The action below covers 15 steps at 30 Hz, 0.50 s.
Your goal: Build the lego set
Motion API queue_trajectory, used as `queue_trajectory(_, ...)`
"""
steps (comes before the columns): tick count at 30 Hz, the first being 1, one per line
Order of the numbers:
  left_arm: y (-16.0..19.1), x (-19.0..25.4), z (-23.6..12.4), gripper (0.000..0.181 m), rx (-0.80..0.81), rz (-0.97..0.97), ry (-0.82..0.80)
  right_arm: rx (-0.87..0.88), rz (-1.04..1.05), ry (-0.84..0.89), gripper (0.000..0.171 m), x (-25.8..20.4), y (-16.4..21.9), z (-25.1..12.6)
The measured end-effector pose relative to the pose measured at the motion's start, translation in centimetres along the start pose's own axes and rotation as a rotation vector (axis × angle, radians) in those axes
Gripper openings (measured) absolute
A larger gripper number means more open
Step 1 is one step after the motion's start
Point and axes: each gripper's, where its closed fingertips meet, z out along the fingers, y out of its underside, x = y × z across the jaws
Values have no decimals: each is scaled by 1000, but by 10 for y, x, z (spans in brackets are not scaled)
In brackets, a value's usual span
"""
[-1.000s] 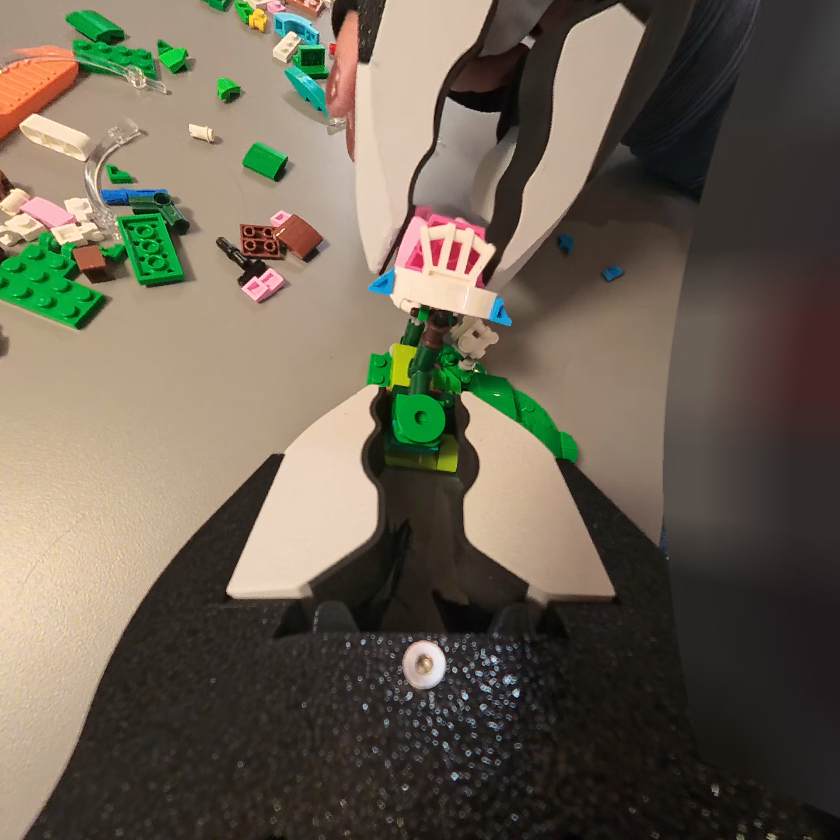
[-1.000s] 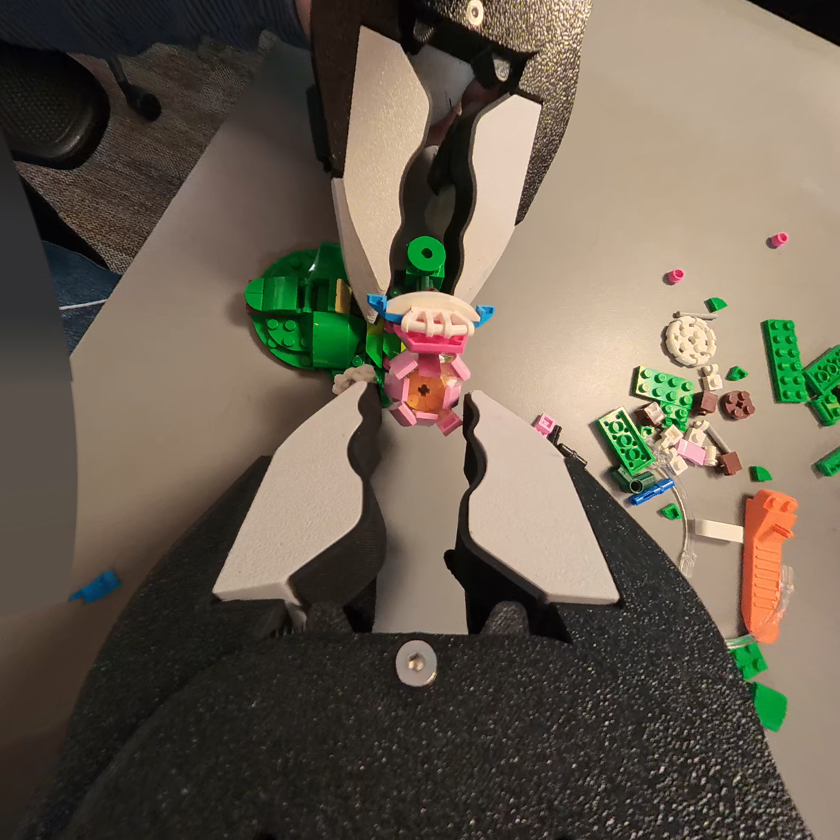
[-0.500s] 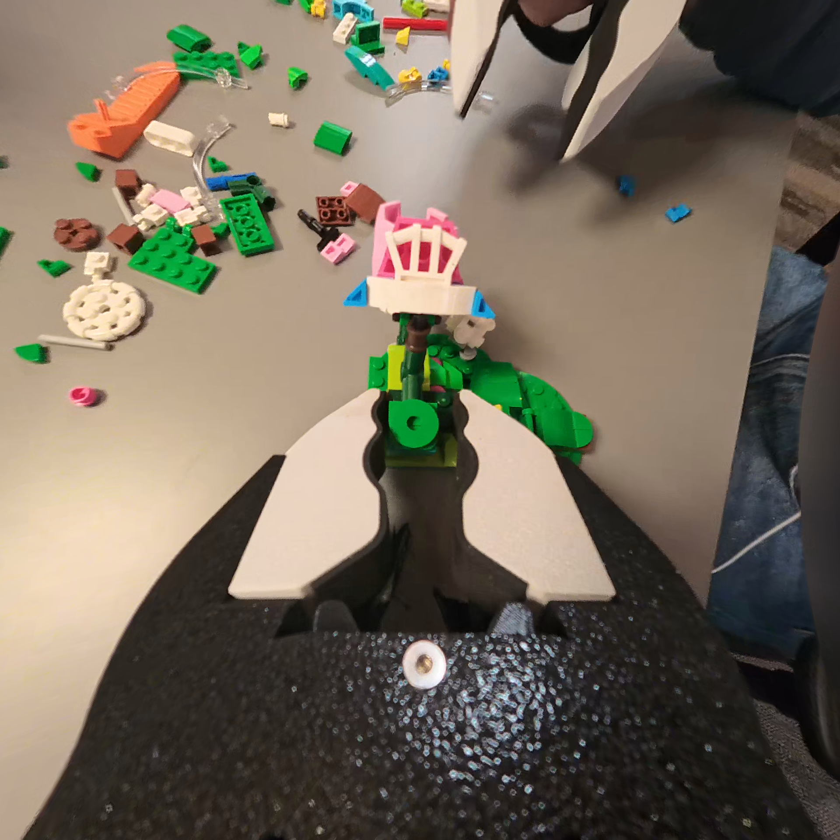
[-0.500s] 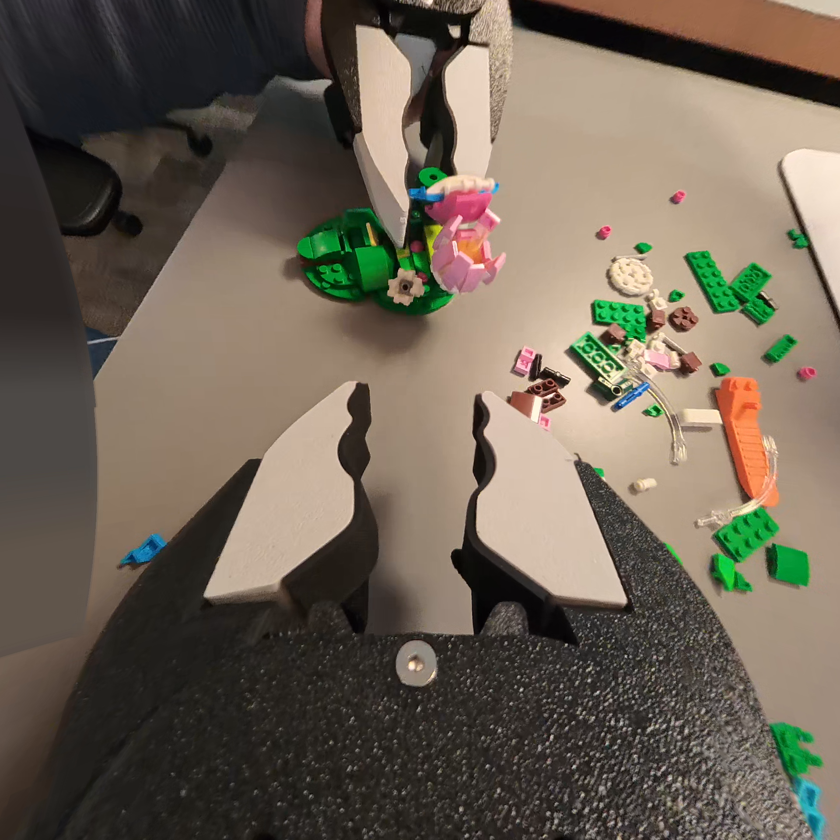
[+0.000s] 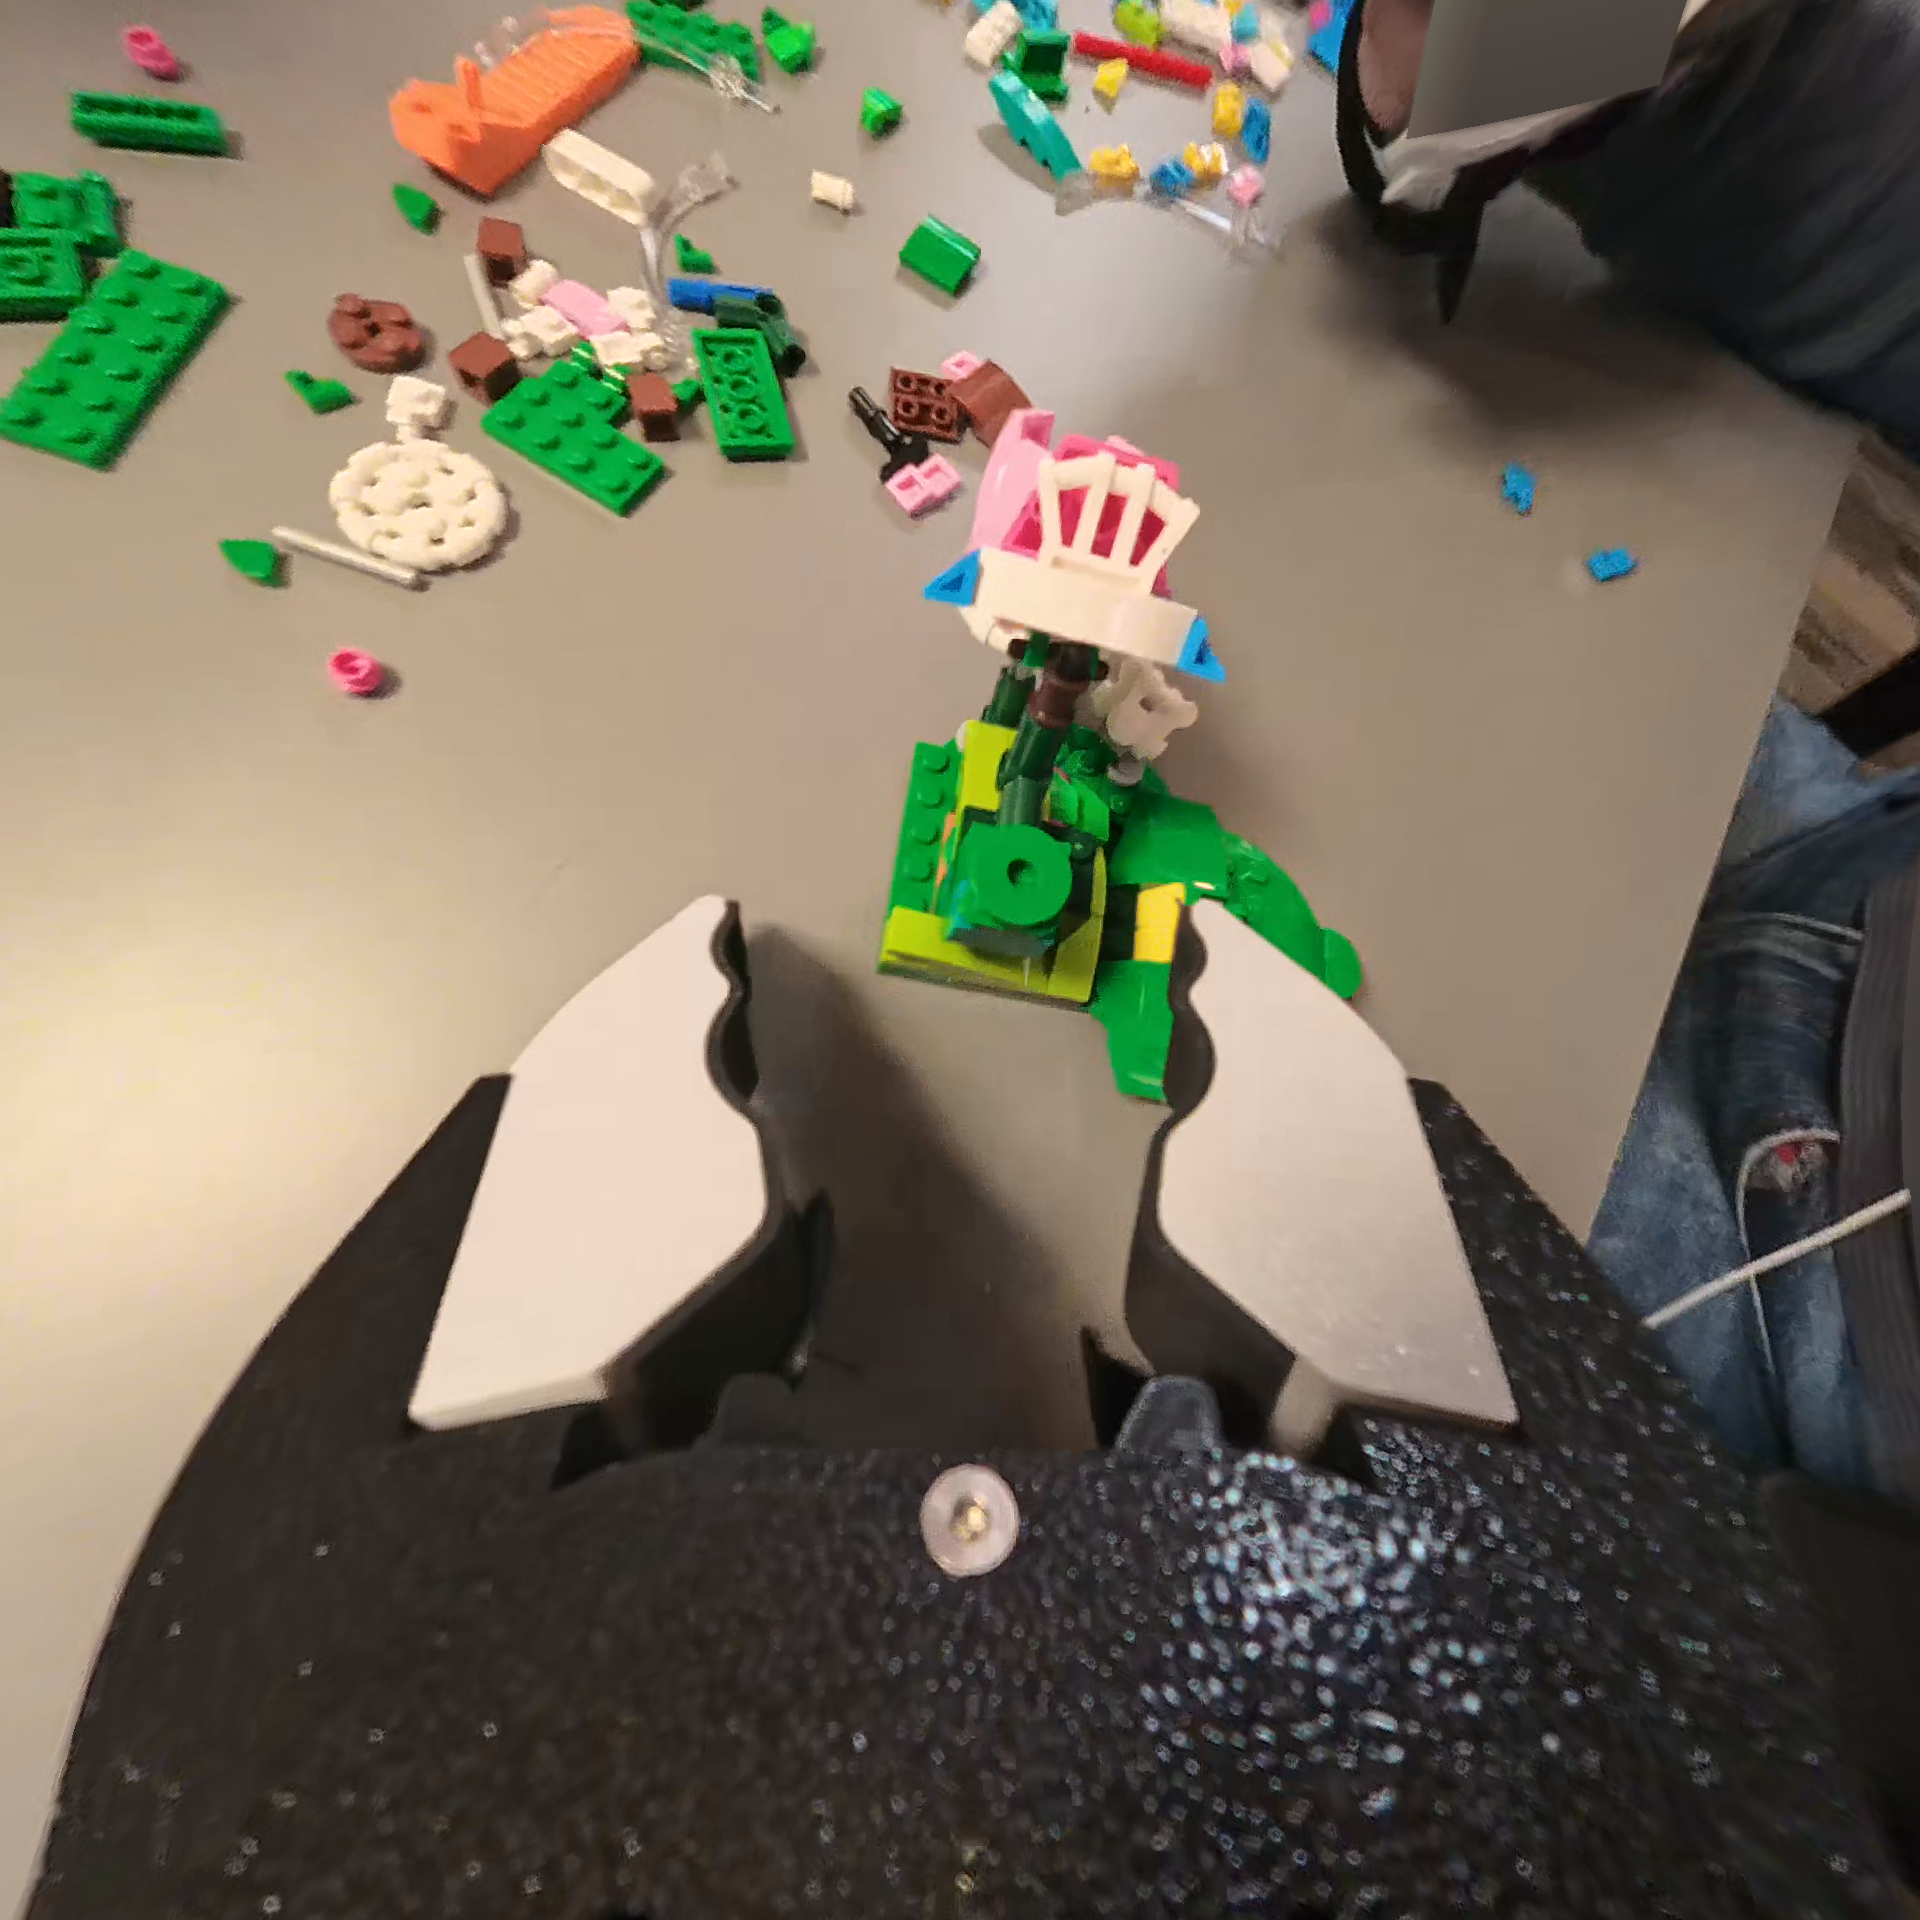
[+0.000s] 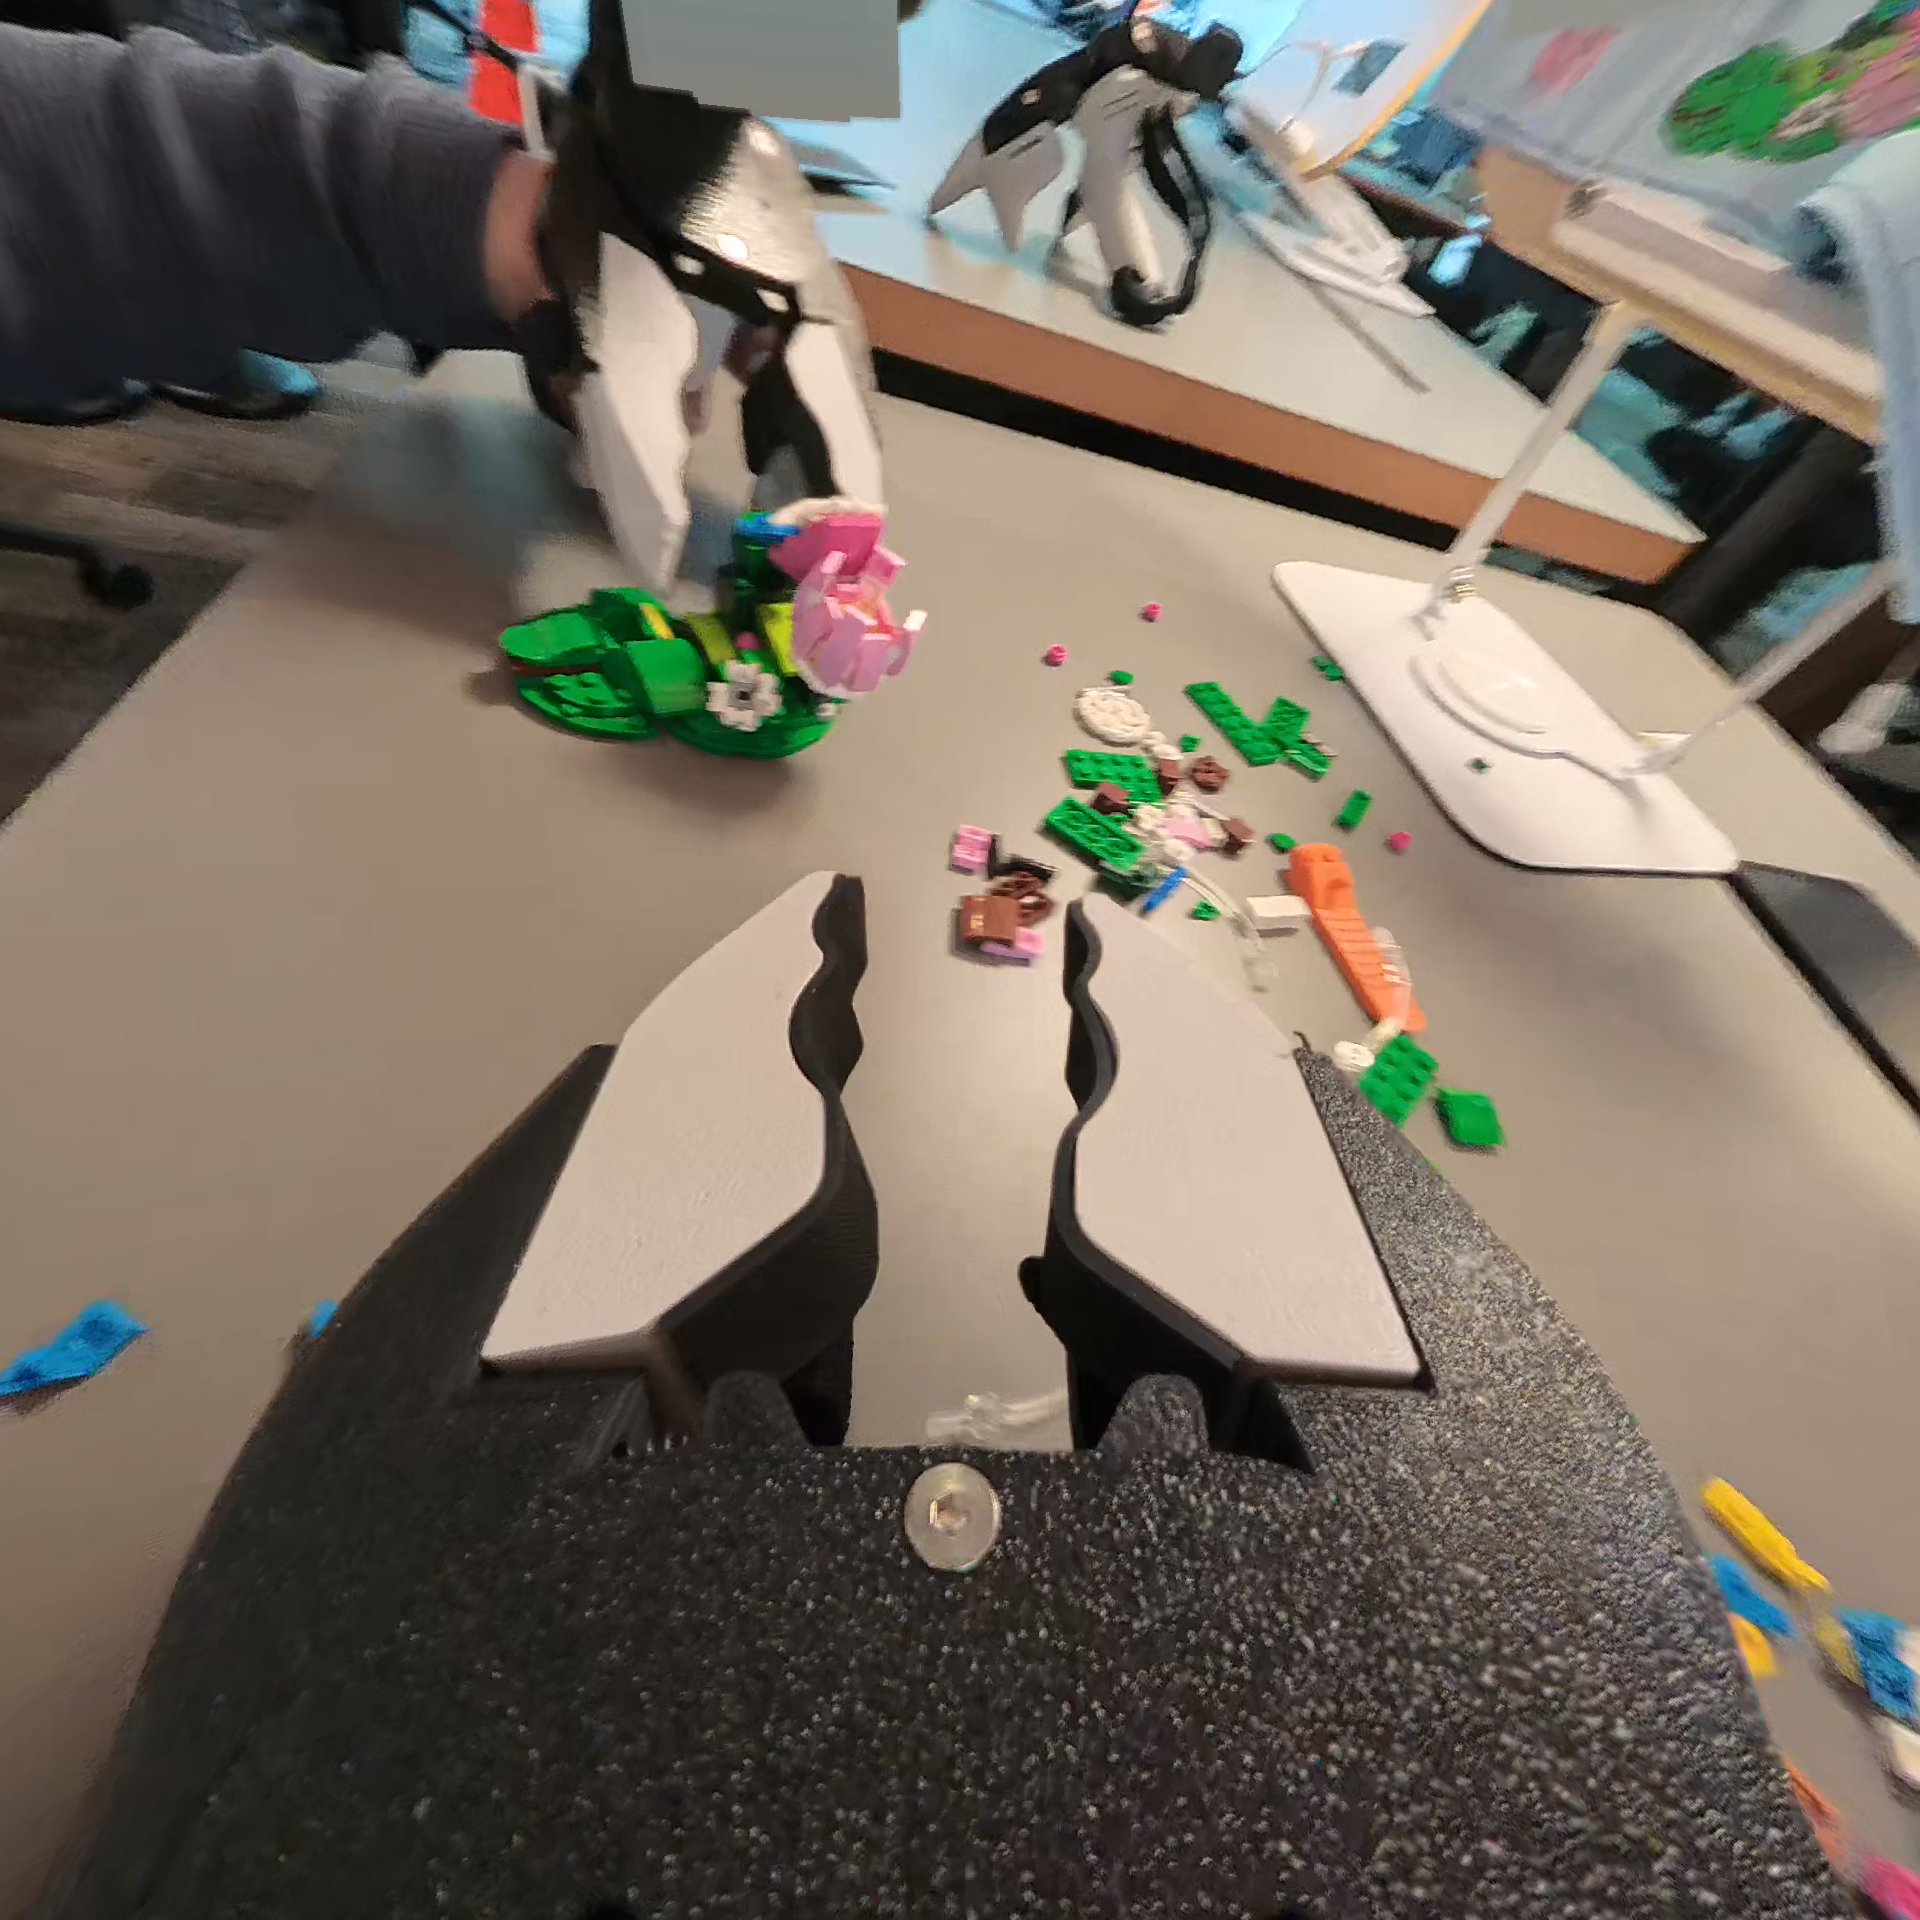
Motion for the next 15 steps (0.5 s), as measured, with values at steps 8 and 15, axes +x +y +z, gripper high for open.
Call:
queue_trajectory(8, -29, 41, -49, 76, 250, -1, -331, 149, 70, 559, 31, 78, 0, -53)
queue_trajectory(15, -61, 51, -84, 43, 814, -61, -779, 117, -27, 761, 8, 95, 9, -79)
